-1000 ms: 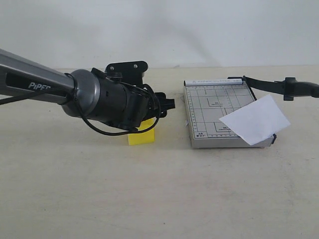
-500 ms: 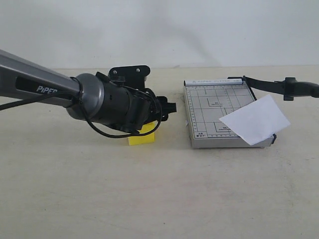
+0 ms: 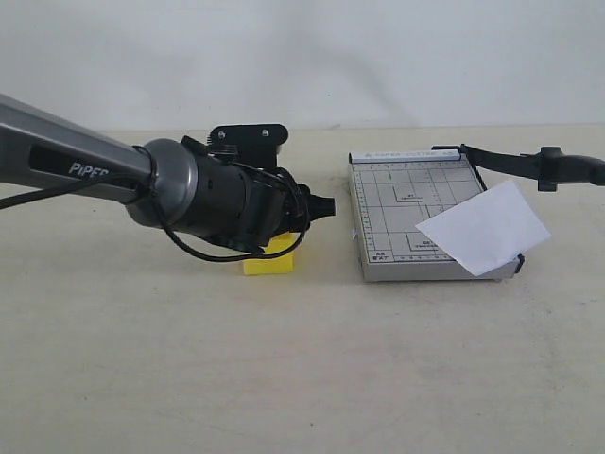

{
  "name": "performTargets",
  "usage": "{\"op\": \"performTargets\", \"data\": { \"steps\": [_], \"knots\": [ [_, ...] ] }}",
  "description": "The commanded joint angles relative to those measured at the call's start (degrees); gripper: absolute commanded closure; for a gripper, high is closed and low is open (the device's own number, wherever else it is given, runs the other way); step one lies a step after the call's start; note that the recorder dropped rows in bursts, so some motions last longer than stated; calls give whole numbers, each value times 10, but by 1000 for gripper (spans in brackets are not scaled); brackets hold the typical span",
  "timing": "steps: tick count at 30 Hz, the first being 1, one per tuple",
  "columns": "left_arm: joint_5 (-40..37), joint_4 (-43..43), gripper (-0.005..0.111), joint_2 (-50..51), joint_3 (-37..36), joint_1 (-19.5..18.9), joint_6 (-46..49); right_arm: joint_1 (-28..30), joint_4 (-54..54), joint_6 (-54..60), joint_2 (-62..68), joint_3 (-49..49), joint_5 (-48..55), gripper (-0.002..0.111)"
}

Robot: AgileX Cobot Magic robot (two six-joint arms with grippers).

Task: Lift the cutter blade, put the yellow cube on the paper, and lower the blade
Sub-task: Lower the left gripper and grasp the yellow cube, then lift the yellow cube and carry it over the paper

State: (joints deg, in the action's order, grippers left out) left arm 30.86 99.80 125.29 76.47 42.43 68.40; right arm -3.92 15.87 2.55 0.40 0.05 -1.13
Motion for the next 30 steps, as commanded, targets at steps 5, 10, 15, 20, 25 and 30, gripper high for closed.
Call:
{"op": "performTargets", "data": {
  "steps": [5, 10, 15, 20, 25, 30],
  "knots": [
    [-51, 1, 102, -36, 28, -1, 153, -1, 1, 1, -4, 0, -4, 108],
    [-202, 1, 102, -71, 55, 7, 331, -1, 1, 1, -4, 0, -4, 108],
    [-338, 1, 102, -88, 99, 42, 378, -1, 1, 1, -4, 0, -4, 108],
    [-345, 1, 102, -48, 162, 54, 406, -1, 1, 1, -4, 0, -4, 108],
    [-354, 1, 102, 4, 227, 54, 406, -1, 1, 1, -4, 0, -4, 108],
    [-356, 1, 102, 50, 256, 54, 399, -1, 1, 1, -4, 0, -4, 108]
  ]
}}
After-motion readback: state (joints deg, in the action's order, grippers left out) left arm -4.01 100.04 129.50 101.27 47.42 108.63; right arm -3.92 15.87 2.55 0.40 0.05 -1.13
